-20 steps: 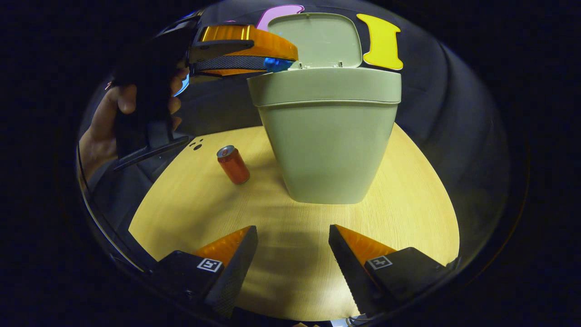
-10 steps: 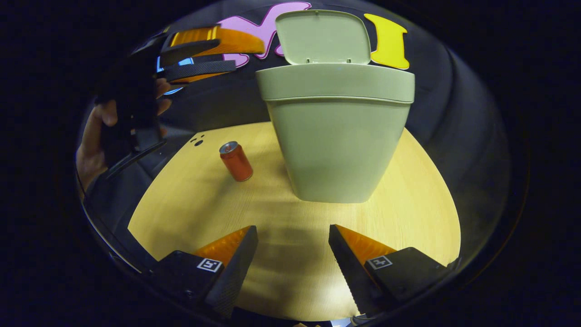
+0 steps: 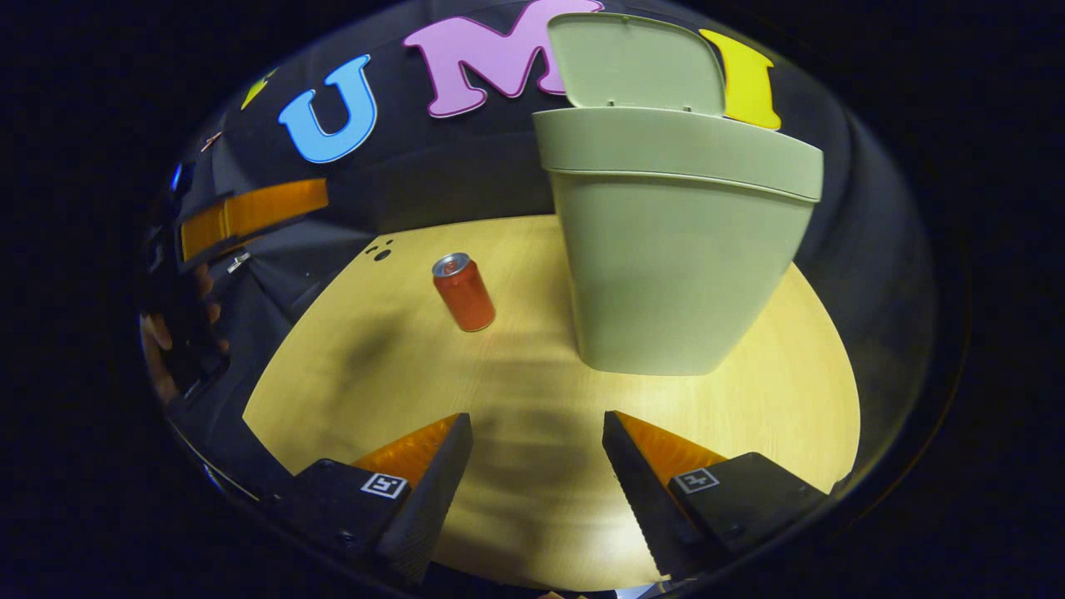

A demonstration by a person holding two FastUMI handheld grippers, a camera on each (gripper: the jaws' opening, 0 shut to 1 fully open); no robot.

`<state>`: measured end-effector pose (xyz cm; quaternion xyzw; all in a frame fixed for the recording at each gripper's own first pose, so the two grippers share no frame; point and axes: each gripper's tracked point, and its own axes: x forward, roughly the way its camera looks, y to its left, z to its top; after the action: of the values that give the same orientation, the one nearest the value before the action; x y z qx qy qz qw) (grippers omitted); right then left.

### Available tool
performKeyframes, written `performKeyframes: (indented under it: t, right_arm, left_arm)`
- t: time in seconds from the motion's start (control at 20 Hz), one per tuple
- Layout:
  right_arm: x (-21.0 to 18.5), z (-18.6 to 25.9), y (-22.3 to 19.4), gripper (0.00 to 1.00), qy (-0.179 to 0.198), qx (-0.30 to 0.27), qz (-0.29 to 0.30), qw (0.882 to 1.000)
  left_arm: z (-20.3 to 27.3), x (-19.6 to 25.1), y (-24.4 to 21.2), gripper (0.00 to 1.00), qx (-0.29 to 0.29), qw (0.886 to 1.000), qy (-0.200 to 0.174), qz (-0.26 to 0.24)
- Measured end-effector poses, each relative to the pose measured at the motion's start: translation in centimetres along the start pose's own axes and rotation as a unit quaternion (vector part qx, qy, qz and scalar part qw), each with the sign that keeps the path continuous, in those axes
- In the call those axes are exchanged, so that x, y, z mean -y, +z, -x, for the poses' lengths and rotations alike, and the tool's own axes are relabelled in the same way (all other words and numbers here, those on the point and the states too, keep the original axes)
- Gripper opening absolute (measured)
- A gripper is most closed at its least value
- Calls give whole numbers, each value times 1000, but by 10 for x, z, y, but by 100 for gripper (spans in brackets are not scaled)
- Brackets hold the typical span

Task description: Press the lid of the desktop garbage bin to open it, pick up the crumpled paper on the desktop and throw it into the bin, then pick up the pop can on the desktop and drop it into the bin, and finally close the garbage bin lid.

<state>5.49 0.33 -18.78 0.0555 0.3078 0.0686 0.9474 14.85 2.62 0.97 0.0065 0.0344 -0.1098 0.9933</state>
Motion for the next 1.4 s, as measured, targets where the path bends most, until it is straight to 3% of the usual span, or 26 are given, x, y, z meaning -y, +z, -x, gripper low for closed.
performKeyframes:
  t: [0.5,0.9,1.4]
  right_arm:
    - [-58,-44,23,99,13,16,61,998]
    - [-99,-90,47,99,34,17,55,998]
    - [-104,-159,94,99,18,33,52,998]
  left_arm:
    - [67,-77,-57,96,-39,995,74,49]
    - [104,-108,-80,96,-63,990,105,65]
    - [128,-150,-88,96,-78,981,158,80]
